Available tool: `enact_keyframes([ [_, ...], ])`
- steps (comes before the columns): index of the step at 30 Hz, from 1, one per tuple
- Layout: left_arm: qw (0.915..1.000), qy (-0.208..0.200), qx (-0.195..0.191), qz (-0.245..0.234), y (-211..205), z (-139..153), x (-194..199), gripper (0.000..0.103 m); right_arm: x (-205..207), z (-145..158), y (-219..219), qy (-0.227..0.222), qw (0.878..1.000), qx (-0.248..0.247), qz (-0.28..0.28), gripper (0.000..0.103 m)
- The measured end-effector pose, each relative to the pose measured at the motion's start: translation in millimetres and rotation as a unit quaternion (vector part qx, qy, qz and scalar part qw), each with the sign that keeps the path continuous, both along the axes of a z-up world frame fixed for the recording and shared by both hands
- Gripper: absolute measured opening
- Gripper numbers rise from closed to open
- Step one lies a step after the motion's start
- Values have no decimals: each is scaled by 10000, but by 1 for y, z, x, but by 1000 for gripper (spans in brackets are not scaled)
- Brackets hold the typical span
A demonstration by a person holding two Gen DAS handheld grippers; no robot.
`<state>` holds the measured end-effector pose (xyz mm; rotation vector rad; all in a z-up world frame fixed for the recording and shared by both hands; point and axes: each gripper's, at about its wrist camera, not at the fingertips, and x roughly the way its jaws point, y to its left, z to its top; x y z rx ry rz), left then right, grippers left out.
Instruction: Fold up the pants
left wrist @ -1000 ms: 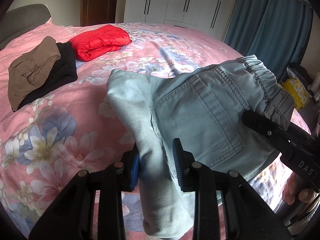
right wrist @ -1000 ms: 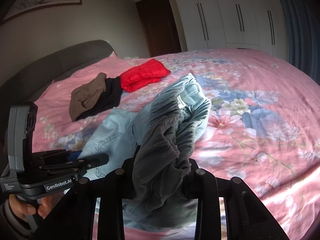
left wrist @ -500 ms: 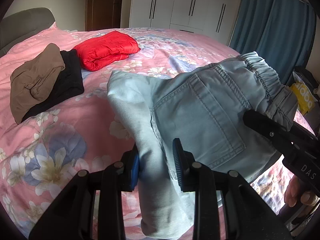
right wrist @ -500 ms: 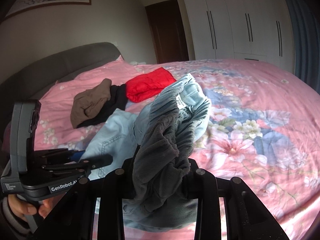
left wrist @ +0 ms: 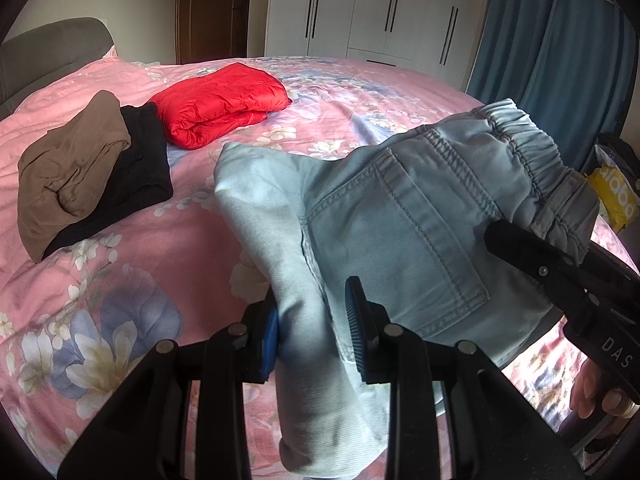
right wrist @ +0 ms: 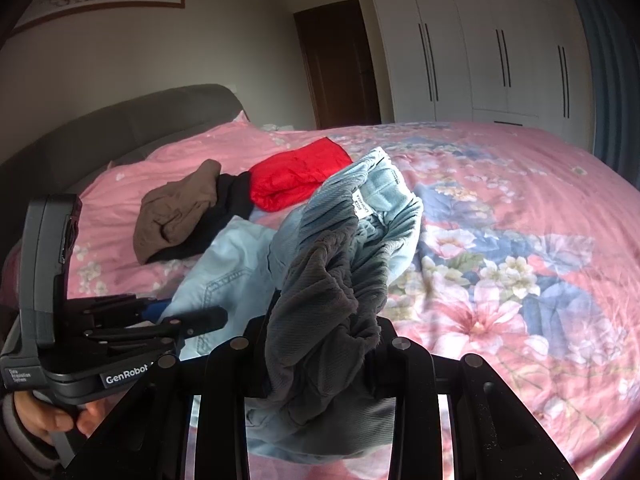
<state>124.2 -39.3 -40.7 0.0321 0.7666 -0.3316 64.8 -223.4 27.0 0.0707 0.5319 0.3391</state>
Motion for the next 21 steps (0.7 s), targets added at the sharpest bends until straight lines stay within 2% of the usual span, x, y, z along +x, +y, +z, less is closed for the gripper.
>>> enact_keyframes([
  [21,9992,5,327,247,7,-17,41,28,45,-15,17,45,9999,28,121,34],
])
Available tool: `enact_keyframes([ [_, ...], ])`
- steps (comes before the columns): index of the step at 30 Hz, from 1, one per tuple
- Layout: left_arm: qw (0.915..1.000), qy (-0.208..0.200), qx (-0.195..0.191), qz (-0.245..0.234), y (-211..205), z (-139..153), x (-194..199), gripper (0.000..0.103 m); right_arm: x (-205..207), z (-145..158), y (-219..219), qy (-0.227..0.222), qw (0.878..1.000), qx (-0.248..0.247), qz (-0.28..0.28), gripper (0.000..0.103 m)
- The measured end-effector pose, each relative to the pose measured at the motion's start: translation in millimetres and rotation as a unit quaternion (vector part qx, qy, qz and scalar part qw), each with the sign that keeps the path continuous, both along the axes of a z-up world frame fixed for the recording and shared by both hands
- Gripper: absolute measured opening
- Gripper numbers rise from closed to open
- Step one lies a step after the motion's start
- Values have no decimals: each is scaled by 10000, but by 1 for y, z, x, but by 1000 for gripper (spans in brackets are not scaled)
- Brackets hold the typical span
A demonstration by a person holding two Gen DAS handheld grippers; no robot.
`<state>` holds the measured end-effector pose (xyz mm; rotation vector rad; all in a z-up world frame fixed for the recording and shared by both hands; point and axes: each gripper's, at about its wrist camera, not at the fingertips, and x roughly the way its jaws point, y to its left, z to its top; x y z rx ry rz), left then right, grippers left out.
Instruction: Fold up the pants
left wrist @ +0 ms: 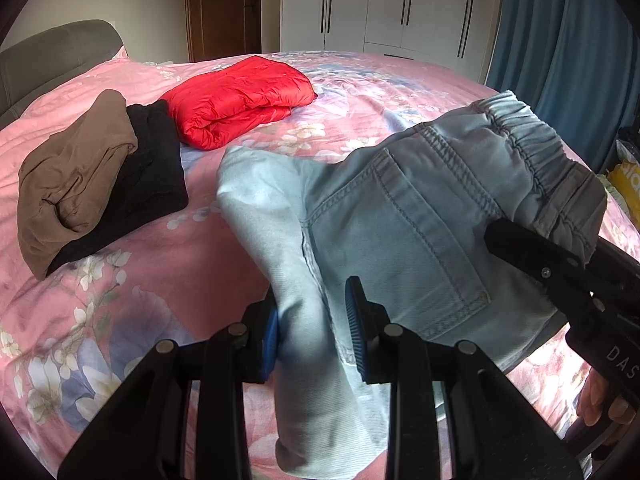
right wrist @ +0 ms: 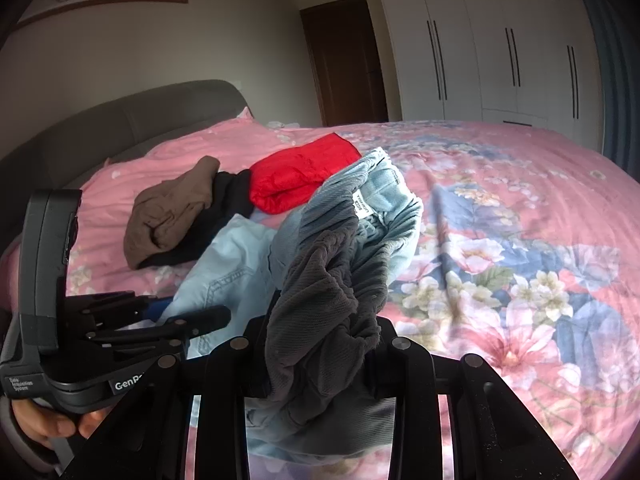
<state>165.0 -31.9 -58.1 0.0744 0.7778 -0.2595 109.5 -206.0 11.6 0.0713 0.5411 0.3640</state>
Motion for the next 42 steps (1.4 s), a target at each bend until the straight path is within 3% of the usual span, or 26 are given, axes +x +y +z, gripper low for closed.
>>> enact_keyframes([
  [42,9991,193,360,143,-4,-26,24,29,37,-34,1,628,9979,-83,-115,34],
])
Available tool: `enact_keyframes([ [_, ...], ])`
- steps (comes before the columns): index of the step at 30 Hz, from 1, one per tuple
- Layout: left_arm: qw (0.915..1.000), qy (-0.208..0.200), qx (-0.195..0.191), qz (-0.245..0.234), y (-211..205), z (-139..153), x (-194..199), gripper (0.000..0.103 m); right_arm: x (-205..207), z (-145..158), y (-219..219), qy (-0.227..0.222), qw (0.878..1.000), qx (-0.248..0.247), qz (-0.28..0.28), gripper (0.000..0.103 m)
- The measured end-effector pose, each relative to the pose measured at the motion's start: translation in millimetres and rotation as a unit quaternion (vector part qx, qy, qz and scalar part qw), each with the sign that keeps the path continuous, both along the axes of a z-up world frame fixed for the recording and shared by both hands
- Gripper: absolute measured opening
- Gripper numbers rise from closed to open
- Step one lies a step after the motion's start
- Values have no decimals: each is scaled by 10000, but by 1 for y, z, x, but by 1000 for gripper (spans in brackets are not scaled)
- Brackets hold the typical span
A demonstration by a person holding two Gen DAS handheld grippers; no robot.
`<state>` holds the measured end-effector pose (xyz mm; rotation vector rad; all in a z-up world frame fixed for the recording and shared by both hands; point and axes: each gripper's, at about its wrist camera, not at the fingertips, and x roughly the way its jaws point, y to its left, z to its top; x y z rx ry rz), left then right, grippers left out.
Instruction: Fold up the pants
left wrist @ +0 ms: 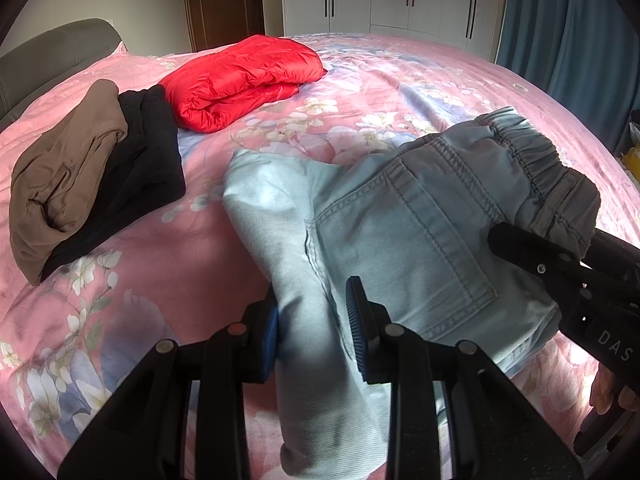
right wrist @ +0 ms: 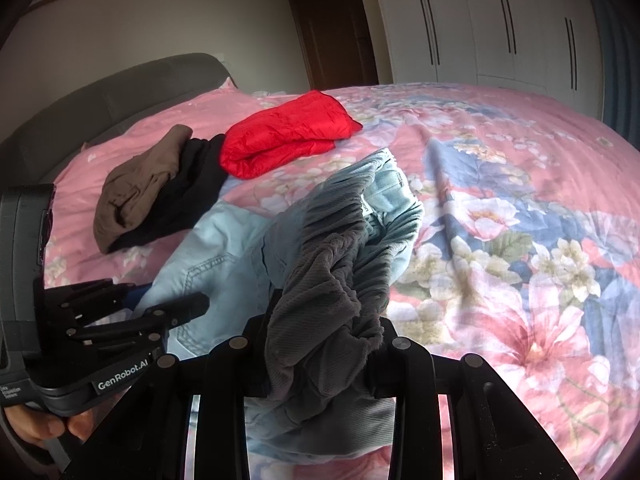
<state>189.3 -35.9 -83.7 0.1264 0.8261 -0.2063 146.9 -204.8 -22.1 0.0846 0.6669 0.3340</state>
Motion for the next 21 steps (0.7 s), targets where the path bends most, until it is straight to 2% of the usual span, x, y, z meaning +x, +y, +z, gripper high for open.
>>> enact_keyframes([
  [8,9999,115,97,83,2,-6,3,29,4,-7,-2,218,9997,-89,-88,34],
  [16,9993,233,243,188,4,-13,5,36,6,-14,-7,382,9990,-97,-210,35],
  [21,9989,280,281,261,6,-16,6,48,8,-18,-6,500,9981,-179,-305,42],
])
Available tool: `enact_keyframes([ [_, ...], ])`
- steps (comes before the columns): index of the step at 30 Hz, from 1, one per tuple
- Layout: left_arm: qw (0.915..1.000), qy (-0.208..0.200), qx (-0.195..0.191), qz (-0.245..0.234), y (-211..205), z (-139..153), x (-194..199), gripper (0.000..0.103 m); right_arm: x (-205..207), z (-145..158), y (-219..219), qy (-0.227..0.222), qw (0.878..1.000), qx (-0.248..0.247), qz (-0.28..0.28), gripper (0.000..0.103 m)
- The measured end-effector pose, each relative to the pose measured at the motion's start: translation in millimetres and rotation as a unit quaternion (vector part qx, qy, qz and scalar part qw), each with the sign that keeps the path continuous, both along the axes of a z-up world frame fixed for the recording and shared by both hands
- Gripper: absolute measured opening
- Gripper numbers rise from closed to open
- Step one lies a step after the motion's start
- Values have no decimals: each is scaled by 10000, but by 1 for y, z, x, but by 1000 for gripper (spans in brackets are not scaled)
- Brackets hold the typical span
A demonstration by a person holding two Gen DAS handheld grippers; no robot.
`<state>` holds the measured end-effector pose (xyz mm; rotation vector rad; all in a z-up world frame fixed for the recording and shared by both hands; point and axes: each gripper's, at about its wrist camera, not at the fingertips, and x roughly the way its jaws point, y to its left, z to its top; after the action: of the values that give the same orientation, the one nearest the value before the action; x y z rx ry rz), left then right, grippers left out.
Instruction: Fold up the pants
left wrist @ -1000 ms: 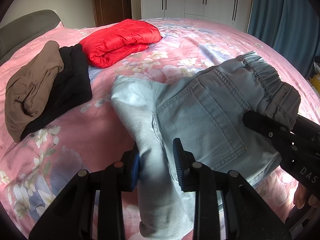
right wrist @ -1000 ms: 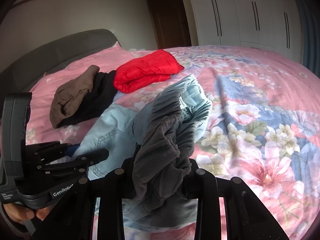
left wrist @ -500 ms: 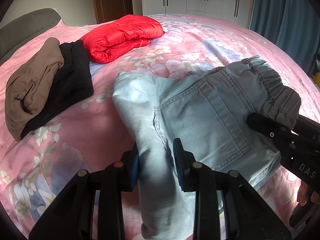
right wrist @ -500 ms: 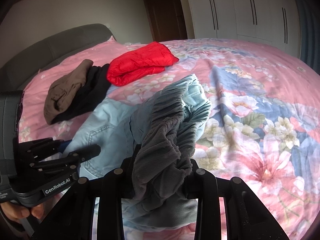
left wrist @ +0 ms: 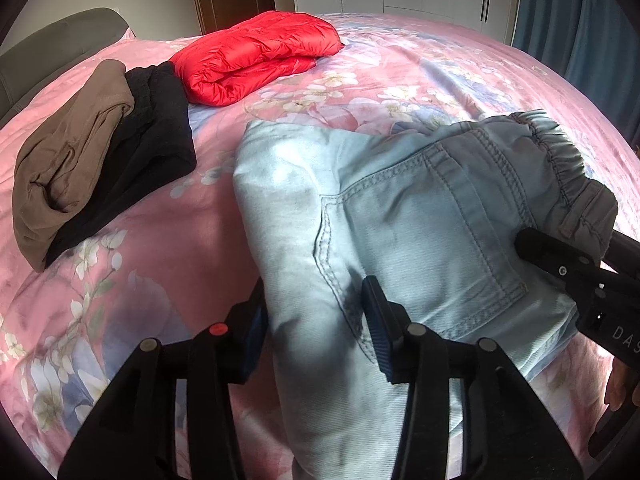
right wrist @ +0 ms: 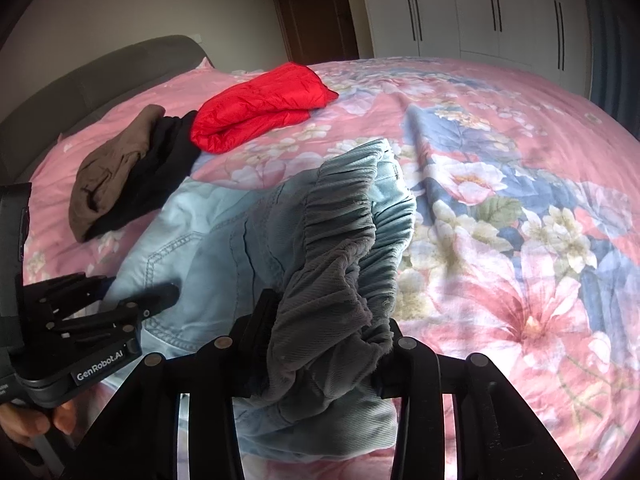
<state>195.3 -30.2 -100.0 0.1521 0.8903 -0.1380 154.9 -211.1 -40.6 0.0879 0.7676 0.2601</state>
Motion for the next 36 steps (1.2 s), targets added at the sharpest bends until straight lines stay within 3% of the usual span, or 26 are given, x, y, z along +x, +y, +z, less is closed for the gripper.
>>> enact_keyframes([
  [4,10000,17,24,62,2,-2,1,55,1,-4,-3,97,9999,18,-49,46],
  [6,9999,35,64,111,3,-3,1,66,3,-7,-3,148,9999,6,-75,50],
  [12,9997,84,85,210,8,-6,2,82,5,-13,-5,285,9995,38,-164,58],
  [20,9998,119,46,177,9,-8,-8,86,2,-21,-10,495,9983,16,-290,77],
  [28,9998,156,-48,121,13,-6,-26,87,-14,-19,-17,573,9980,26,-264,78],
  [36,9996,227,-94,166,16,-12,-27,95,-22,-18,-14,534,9980,-114,-308,78],
])
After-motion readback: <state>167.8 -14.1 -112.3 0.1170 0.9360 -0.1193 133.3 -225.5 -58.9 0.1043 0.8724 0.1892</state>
